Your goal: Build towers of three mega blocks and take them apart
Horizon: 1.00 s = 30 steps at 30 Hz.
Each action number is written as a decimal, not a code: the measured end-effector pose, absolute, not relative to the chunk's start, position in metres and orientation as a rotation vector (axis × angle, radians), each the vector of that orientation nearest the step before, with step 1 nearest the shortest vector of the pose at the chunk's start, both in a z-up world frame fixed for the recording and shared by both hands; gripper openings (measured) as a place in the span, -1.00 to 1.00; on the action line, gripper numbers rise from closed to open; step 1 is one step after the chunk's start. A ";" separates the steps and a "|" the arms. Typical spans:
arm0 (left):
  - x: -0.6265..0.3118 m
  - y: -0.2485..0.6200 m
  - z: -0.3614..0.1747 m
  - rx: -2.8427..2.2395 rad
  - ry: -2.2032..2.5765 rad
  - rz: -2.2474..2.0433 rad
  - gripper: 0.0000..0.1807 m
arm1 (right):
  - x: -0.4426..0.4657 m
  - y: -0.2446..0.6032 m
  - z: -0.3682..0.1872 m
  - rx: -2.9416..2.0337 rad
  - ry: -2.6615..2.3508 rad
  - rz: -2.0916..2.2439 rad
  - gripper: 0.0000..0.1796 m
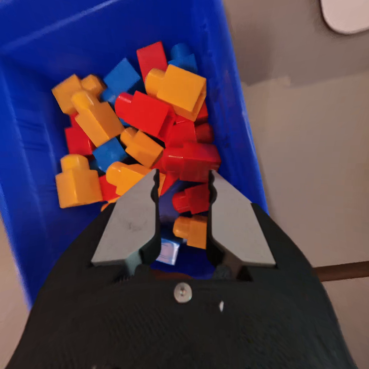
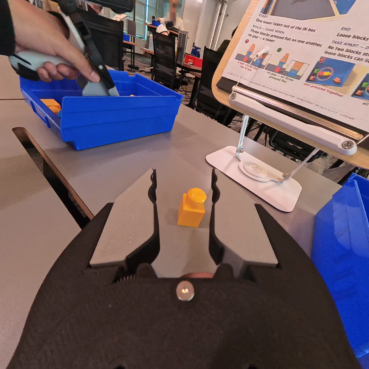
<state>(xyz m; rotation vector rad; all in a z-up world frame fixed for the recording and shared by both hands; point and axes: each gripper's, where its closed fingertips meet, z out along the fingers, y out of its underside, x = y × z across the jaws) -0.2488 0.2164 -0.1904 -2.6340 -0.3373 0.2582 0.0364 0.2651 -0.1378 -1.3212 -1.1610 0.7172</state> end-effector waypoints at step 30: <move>-0.255 0.219 -0.150 -2.487 -0.510 0.168 -0.66 | 0.036 0.252 -0.125 -1.221 -1.186 0.670 -0.45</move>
